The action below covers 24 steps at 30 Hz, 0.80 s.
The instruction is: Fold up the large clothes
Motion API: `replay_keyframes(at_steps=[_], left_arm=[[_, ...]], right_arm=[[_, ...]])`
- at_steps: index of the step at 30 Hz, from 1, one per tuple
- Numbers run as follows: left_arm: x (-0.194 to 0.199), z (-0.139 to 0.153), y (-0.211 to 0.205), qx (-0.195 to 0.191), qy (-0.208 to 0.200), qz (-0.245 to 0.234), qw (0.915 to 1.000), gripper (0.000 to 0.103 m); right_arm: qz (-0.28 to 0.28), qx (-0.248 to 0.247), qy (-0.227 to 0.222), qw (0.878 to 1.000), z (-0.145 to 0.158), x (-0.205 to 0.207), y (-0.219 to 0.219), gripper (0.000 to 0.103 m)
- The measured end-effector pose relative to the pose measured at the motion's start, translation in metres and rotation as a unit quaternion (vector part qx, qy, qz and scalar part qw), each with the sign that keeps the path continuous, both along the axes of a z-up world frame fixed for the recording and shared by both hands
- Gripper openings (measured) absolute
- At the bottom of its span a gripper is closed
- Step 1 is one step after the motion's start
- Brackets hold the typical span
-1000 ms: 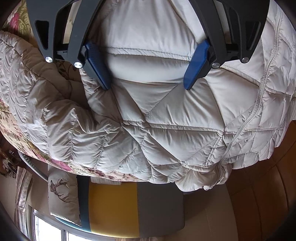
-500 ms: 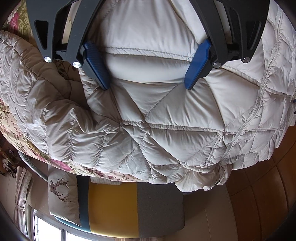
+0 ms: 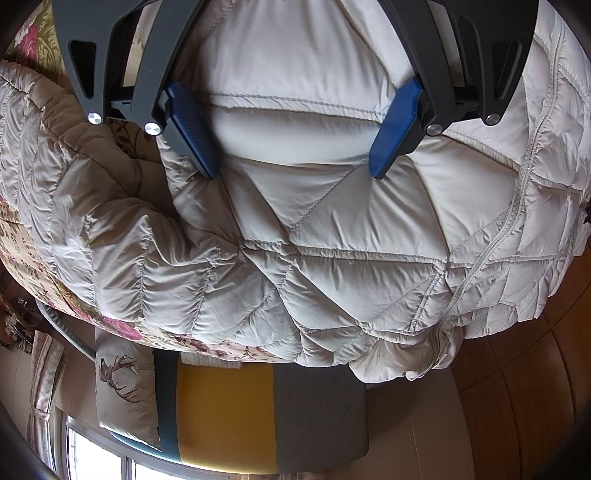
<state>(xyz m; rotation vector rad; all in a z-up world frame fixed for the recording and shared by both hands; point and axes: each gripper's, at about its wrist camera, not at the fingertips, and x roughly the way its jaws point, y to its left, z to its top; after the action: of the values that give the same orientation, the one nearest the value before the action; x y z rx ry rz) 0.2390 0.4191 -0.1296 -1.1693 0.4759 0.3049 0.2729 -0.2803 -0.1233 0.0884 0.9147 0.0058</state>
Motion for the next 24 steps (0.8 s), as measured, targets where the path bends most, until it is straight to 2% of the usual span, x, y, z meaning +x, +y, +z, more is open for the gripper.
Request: replay_keyframes(at_steps=[4, 5, 8, 10, 12, 15, 18, 22, 24], left_arm=[[-0.040, 0.016, 0.007, 0.000, -0.054, 0.036, 0.9979, 0.003], [-0.046, 0.017, 0.007, 0.004, -0.053, 0.039, 0.9978, 0.003], [-0.052, 0.008, 0.005, -0.001, -0.017, 0.033, 0.9993, 0.003], [-0.058, 0.004, 0.002, -0.034, -0.025, 0.045, 0.9981, 0.002], [-0.062, 0.014, -0.005, -0.030, -0.034, 0.056, 0.9974, 0.002], [-0.064, 0.056, -0.027, 0.027, -0.067, 0.051, 0.9961, 0.002], [-0.063, 0.101, -0.059, 0.098, -0.103, 0.021, 0.9896, 0.002], [-0.054, 0.148, -0.114, 0.171, -0.132, -0.045, 0.9754, 0.002], [-0.048, 0.162, -0.148, 0.215, -0.136, -0.083, 0.9637, 0.002]], right_arm=[[0.000, 0.000, 0.000, 1.000, 0.000, 0.000, 0.000, 0.083], [0.000, 0.000, 0.000, 1.000, 0.000, 0.000, 0.000, 0.083], [-0.001, 0.000, 0.000, 1.000, 0.000, 0.000, 0.000, 0.084], [-0.001, 0.000, 0.000, 1.000, 0.000, 0.000, 0.000, 0.084], [-0.001, 0.000, 0.000, 1.000, 0.000, 0.000, 0.001, 0.084], [-0.001, 0.002, -0.001, 1.000, 0.000, 0.000, 0.001, 0.084], [0.000, 0.006, -0.001, 1.000, 0.000, 0.002, 0.001, 0.084], [0.003, 0.012, -0.002, 1.000, -0.001, 0.003, 0.000, 0.086], [0.005, 0.015, -0.002, 1.000, 0.000, 0.002, 0.000, 0.087]])
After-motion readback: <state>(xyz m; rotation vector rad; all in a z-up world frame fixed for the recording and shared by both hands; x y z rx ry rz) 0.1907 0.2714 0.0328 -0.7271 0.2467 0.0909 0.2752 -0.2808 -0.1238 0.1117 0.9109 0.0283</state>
